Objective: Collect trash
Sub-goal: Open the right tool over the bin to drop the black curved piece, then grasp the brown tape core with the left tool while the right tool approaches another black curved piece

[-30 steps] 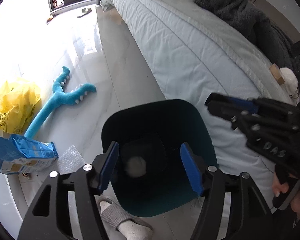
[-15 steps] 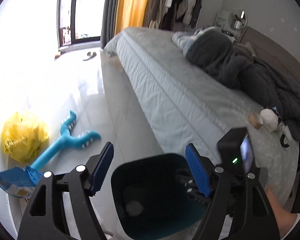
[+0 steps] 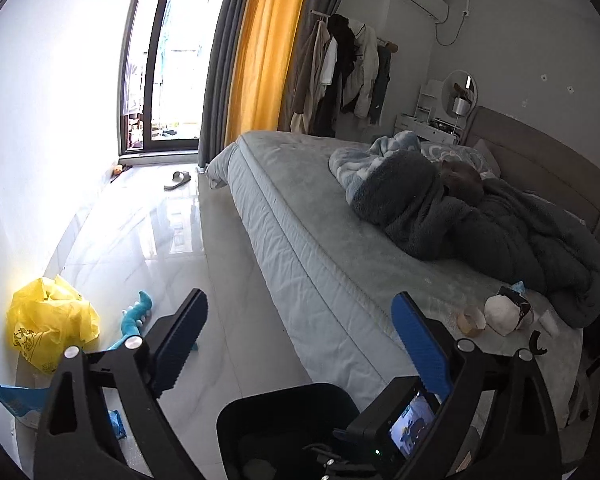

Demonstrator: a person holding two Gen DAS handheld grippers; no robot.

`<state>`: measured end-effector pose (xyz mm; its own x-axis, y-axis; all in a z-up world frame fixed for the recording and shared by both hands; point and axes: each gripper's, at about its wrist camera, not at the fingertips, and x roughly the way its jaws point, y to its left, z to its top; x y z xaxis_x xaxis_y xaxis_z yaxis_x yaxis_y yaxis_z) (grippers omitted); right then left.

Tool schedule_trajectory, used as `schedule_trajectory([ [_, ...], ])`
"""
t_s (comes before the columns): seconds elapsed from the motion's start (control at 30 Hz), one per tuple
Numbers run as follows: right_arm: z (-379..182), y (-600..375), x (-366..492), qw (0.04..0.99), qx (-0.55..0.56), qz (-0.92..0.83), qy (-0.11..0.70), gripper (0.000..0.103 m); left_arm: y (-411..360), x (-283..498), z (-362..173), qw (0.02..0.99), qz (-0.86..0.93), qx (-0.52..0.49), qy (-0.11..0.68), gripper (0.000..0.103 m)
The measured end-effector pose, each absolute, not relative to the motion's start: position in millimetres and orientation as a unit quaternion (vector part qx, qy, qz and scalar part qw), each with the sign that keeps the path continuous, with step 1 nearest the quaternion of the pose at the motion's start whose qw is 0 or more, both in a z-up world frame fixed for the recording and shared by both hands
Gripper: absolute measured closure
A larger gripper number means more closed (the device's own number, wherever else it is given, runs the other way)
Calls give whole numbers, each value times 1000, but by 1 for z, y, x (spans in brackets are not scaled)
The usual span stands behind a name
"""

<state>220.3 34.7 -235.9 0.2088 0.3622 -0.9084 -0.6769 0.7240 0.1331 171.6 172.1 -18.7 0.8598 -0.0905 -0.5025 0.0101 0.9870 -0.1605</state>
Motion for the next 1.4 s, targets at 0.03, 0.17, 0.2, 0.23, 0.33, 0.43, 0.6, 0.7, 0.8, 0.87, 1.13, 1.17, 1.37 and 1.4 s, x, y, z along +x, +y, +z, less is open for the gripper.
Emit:
schedule_trajectory([
  [0.03, -235, 33, 219, 763, -148, 344, 526, 39, 171, 172, -17, 962, -26, -76, 261, 8],
  [0.17, -225, 24, 213, 765, -143, 364, 512, 39, 162, 171, -13, 965, -17, -62, 255, 8],
  [0.2, -218, 19, 211, 767, -139, 369, 507, 39, 158, 172, -11, 966, -17, -57, 253, 8],
  [0.23, -213, 14, 210, 769, -137, 373, 502, 39, 155, 172, -11, 966, -18, -56, 252, 8],
  [0.33, -191, 1, 204, 778, -135, 385, 477, 39, 149, 174, -11, 966, -24, -61, 252, 8],
  [0.43, -169, -13, 200, 788, -127, 394, 456, 37, 142, 176, -7, 966, -29, -71, 245, 8],
  [0.6, -137, -40, 195, 803, -102, 406, 424, 32, 130, 181, -3, 967, -26, -79, 240, 8],
  [0.7, -123, -58, 193, 815, -97, 403, 405, 31, 121, 183, -3, 967, -30, -79, 242, 8],
  [0.8, -114, -76, 195, 826, -98, 391, 393, 31, 109, 184, -3, 967, -37, -67, 243, 8],
  [0.87, -112, -84, 194, 831, -96, 385, 390, 31, 99, 186, -5, 967, -42, -61, 245, 8],
  [1.13, -105, -131, 195, 854, -94, 358, 365, 31, 65, 195, -13, 963, -64, -60, 253, 8],
  [1.17, -104, -137, 195, 857, -95, 353, 362, 31, 62, 196, -14, 963, -66, -63, 255, 8],
  [1.37, -97, -176, 204, 875, -83, 327, 346, 31, 40, 204, -25, 957, -82, -53, 273, 8],
  [1.4, -96, -181, 205, 877, -80, 324, 345, 31, 35, 206, -27, 956, -87, -51, 276, 8],
])
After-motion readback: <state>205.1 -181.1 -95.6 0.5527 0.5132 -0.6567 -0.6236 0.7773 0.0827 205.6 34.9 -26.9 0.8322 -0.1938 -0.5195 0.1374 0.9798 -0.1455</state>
